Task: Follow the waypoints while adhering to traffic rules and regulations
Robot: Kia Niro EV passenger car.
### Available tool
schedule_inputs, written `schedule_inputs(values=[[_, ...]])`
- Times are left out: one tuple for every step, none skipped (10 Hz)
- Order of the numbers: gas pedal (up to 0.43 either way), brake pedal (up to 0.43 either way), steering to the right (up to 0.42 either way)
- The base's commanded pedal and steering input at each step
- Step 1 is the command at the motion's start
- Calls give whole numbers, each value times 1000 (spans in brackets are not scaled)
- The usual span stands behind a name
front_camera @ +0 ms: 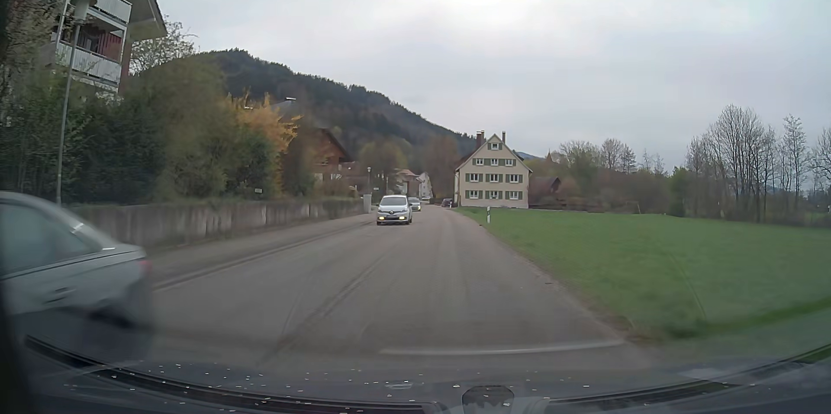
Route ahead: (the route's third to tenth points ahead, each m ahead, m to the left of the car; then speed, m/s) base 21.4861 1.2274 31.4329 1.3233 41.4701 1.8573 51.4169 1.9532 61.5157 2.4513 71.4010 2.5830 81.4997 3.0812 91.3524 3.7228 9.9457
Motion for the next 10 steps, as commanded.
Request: schedule_inputs(values=[[47, 0, -1], [47, 0, -1], [47, 0, -1], [47, 0, 0], [59, 0, 0], [59, 0, 0], [59, 0, 0], [67, 0, 0], [67, 0, 0], [67, 0, 0]])
